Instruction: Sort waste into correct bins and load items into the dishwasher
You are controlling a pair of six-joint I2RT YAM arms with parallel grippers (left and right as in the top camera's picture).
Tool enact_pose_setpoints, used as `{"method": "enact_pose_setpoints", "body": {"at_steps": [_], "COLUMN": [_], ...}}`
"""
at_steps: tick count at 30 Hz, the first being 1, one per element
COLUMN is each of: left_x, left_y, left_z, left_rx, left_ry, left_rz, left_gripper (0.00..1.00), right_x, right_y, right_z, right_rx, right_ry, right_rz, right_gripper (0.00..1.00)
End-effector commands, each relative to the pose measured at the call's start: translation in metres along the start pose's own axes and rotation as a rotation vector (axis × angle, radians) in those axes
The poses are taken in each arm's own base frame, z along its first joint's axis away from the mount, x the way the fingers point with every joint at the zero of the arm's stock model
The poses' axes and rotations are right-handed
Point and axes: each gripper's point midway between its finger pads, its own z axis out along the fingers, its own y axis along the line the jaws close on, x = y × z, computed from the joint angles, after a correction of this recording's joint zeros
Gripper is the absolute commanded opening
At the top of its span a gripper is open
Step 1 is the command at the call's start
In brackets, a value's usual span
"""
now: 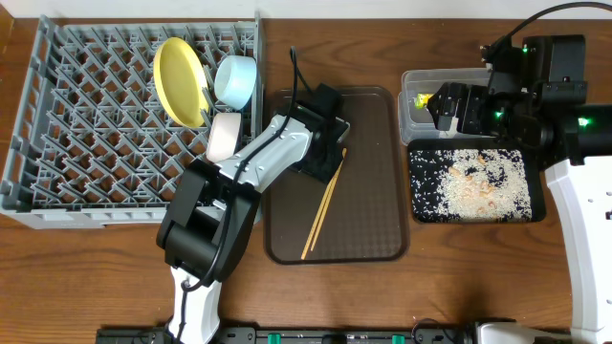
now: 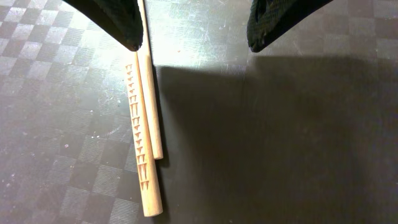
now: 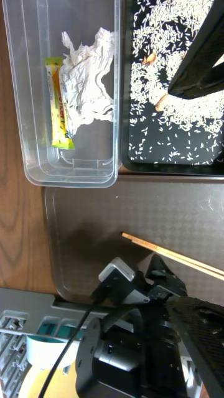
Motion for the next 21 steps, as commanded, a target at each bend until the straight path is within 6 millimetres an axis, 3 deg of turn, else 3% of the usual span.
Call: {"method": "enact_pose_setpoints", "body": {"at_steps": [1, 21], "left_x": [0.004, 0.007], "left_y": [-0.003, -0.006], "left_z": [0.006, 0.018], "left_rx": [0.014, 0.015], "left_ry": [0.018, 0.013], "left_rz": [0.014, 0.025], "left_gripper": [0.56, 0.56], "right_x": [-0.001, -0.001], "right_y": [-0.004, -0.004], "right_z": [-0.001, -0.001], "right_rx": [0.009, 0.009], "right_ry": [-0.003, -0.003], "right_rz": [0.019, 0.019], "right_gripper": [0.99, 0.99]}}
